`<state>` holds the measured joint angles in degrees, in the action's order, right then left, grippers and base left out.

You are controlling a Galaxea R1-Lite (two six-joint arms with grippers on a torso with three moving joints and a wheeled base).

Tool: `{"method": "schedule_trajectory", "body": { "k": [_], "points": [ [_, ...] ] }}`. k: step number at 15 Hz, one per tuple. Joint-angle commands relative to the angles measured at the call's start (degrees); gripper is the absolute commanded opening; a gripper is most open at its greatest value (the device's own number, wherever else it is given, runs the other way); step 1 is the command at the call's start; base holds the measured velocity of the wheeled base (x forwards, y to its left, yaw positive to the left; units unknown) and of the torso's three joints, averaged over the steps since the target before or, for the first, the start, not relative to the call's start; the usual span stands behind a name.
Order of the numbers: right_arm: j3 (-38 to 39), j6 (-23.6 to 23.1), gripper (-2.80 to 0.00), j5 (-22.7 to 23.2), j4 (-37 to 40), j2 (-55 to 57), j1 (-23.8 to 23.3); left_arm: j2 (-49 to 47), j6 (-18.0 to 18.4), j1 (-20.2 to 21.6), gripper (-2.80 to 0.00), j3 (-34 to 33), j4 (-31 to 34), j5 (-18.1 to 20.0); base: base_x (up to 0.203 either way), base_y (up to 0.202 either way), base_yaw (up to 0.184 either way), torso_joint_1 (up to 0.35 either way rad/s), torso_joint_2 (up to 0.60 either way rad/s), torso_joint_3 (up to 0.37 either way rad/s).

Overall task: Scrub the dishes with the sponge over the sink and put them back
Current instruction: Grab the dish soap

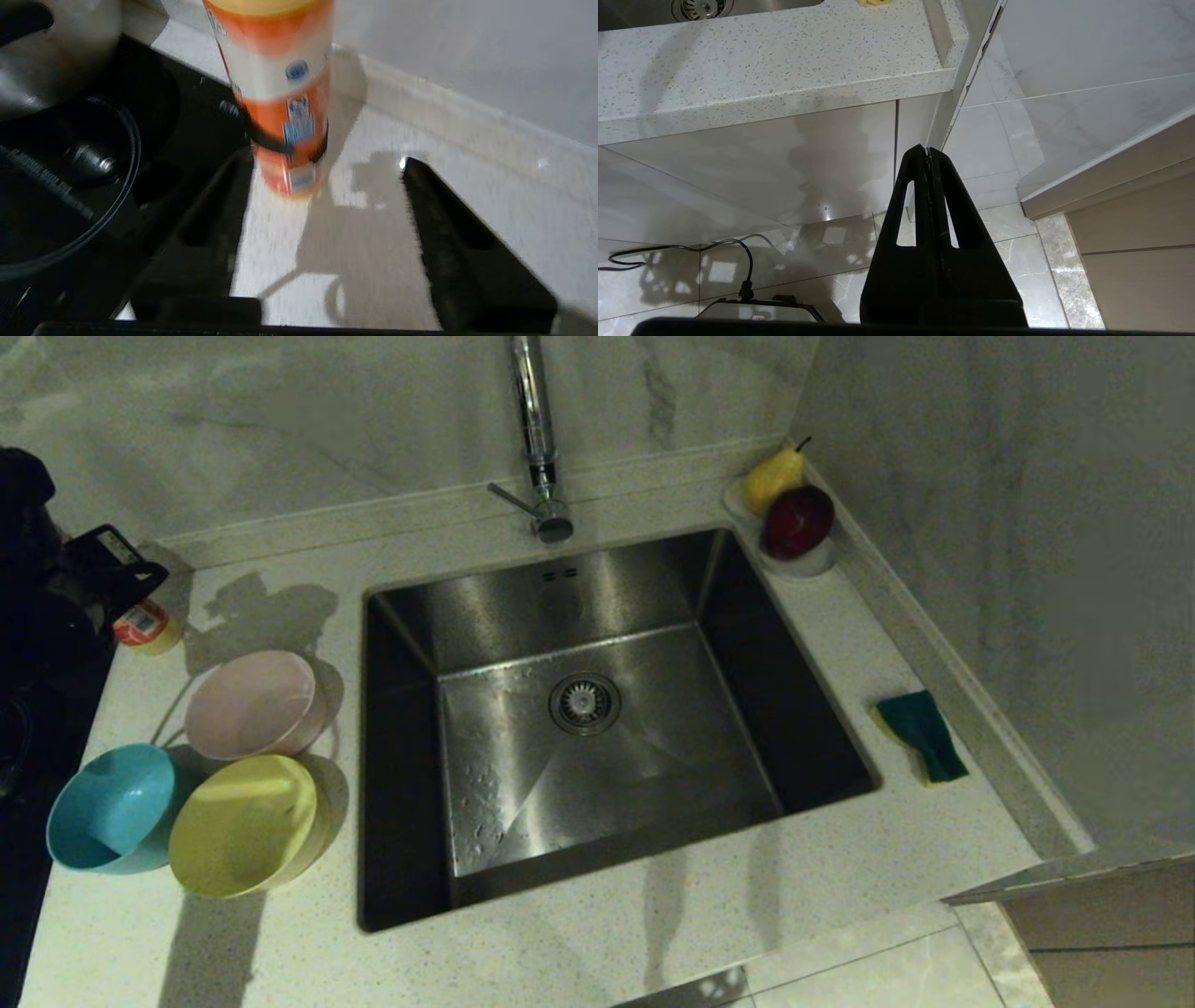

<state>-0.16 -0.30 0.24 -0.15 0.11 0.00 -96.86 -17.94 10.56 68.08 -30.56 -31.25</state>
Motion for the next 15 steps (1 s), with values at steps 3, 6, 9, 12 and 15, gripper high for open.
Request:
{"method": "schedule_trajectory", "body": {
  "k": [3,6,9,12,15],
  "points": [
    [0.0,0.0,-2.80,0.0,0.0,0.0,0.0,-2.9,-0.5,4.2,0.00,-1.5,-7.3,2.8,0.000,0.000,0.000,0.000,0.00,0.000],
    [0.0,0.0,-2.80,0.0,0.0,0.0,0.0,-4.6,-0.5,5.7,0.00,-1.6,-10.0,2.8,0.000,0.000,0.000,0.000,0.00,0.000],
    [0.1,0.0,-2.80,0.0,0.0,0.0,0.0,-6.7,0.0,5.7,0.00,-0.1,-11.6,3.8,0.000,0.000,0.000,0.000,0.00,0.000],
    [0.0,0.0,-2.80,0.0,0.0,0.0,0.0,-9.8,0.1,5.7,0.00,1.9,-12.6,4.3,0.000,0.000,0.000,0.000,0.00,0.000],
    [0.0,0.0,-2.80,0.0,0.0,0.0,0.0,-13.4,0.4,6.2,0.00,5.6,-13.6,4.4,0.000,0.000,0.000,0.000,0.00,0.000]
  ]
}}
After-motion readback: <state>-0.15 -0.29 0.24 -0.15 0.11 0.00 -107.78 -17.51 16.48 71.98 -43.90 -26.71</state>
